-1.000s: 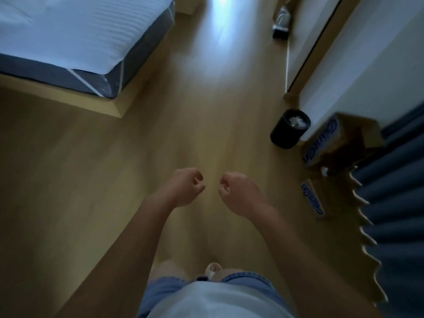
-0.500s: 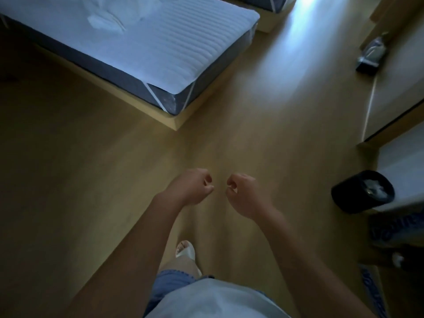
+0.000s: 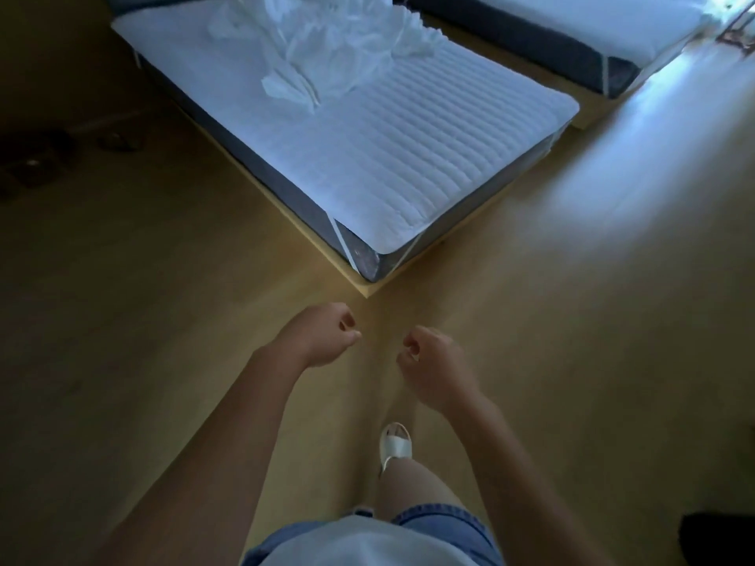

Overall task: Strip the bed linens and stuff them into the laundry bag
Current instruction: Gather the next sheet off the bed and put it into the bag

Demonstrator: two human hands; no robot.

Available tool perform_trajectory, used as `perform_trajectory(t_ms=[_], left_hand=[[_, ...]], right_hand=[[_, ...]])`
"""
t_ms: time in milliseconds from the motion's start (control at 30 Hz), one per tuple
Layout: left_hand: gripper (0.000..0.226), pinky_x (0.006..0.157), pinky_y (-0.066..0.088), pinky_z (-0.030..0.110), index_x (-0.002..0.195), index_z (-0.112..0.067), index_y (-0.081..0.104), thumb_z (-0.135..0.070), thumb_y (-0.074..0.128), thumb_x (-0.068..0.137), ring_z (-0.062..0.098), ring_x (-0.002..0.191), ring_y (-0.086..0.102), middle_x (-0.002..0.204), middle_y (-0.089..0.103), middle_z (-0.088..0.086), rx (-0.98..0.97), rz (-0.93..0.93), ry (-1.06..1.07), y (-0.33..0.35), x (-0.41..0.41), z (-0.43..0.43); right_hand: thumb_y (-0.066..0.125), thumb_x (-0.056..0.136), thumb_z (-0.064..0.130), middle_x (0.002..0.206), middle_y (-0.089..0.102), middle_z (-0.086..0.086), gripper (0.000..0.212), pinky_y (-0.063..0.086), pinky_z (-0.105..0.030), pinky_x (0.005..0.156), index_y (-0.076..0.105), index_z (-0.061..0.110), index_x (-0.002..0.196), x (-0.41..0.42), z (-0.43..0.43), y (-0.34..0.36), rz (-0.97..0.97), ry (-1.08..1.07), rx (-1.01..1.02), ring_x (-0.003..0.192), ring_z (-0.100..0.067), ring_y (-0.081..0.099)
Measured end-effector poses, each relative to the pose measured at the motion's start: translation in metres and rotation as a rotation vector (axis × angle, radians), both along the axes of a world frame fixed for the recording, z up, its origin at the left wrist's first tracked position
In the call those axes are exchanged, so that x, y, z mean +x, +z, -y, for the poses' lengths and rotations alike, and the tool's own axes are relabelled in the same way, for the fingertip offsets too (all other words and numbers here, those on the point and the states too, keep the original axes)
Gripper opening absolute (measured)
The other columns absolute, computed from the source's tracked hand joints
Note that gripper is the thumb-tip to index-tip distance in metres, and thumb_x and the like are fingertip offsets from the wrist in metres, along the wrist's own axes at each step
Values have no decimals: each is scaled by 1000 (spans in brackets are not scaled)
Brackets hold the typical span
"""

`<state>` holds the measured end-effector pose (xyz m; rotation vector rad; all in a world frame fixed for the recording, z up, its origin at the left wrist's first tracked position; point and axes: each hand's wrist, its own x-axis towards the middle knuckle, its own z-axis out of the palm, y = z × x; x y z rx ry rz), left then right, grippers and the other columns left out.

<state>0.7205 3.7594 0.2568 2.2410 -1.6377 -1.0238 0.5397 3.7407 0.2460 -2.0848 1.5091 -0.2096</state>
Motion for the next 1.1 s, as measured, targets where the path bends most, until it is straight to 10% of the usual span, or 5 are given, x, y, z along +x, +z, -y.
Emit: perform_trajectory(t_ms=[467, 1100], left_hand=[[27, 86, 49, 34, 112, -16, 62, -31, 59, 91, 20, 99, 59, 113, 64, 3, 53, -15, 209, -7, 123, 189], [26, 89, 52, 42, 113, -14, 59, -31, 55, 94, 22, 97, 60, 109, 62, 6, 81, -25, 151, -9, 439, 428]], right_hand=[[48, 89, 20, 86, 62, -3, 16, 51, -37, 71, 60, 9, 89, 150, 246, 6, -56, 340, 84, 78, -21, 58], [48, 94, 25, 111, 60, -1, 26, 46, -29, 80, 58, 15, 116, 456, 475, 6, -86, 245, 69, 92, -16, 52]])
